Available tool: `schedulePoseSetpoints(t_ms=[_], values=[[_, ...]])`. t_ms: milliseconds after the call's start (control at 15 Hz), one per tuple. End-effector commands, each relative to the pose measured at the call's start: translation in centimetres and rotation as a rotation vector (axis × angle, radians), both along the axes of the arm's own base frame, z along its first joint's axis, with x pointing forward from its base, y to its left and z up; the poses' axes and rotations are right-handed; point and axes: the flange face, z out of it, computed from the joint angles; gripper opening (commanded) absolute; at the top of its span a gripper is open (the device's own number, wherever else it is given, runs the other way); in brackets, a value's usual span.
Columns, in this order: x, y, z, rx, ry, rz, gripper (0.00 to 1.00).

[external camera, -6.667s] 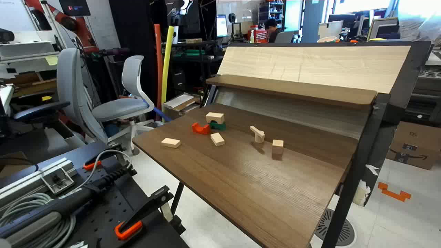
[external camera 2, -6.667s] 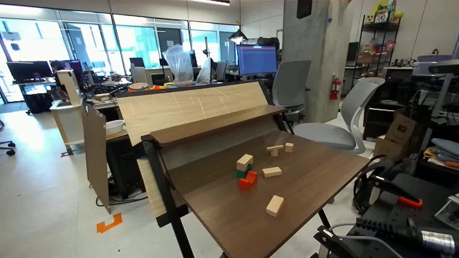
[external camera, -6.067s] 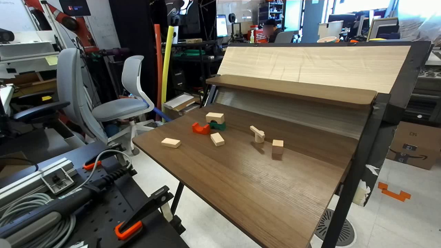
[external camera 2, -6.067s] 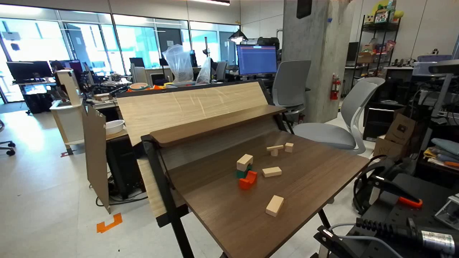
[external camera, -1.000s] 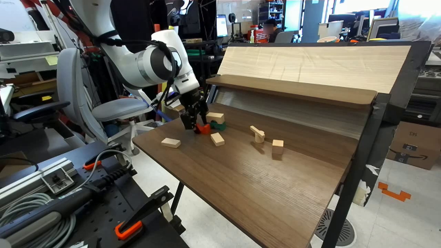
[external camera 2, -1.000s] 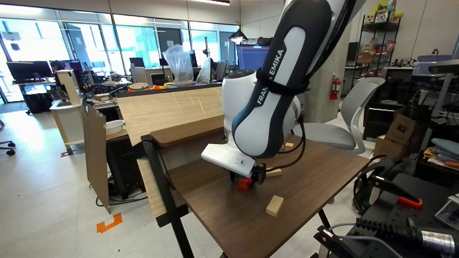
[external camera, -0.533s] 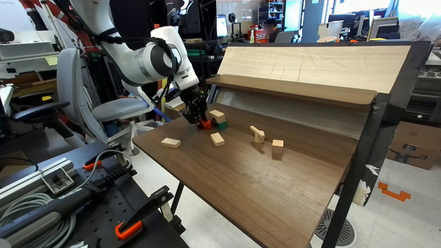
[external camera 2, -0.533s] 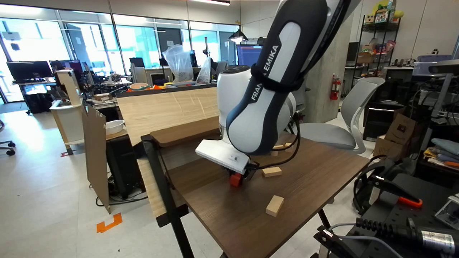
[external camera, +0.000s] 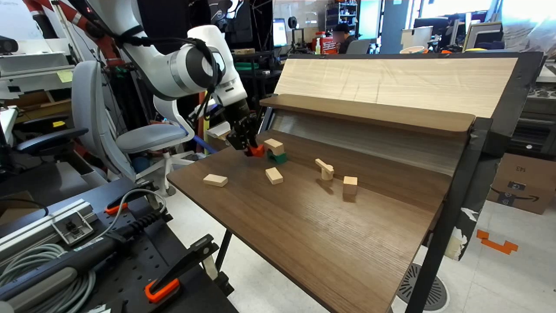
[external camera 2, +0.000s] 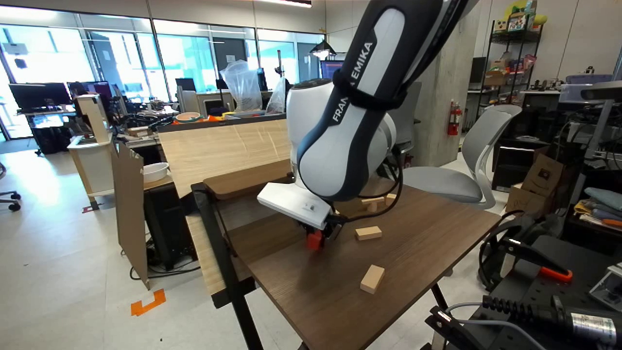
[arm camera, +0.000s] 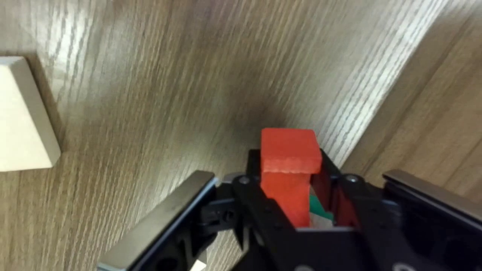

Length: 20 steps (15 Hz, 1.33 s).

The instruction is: Stack the blocks

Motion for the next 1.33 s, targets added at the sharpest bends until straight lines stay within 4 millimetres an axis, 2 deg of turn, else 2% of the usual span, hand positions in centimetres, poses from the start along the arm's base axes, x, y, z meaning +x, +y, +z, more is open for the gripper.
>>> schedulePoseSetpoints(t_ms=[0,333,733,1000,1267], values=[[-0.4,0.8,3.3,0.005,0.049,-0.059,0.12],[0.1,0.6,6.3,-0.026,0.1,-0.189,0.12],[3.3,-0.1,8.7,-0.018,0.085,-0.322,0.12],[5.2,-1.1,9.4,-0.017,0.075,-0.387,0.12],[6.1,-1.9,8.8,-0.026,0.074,-0.424,0.12]])
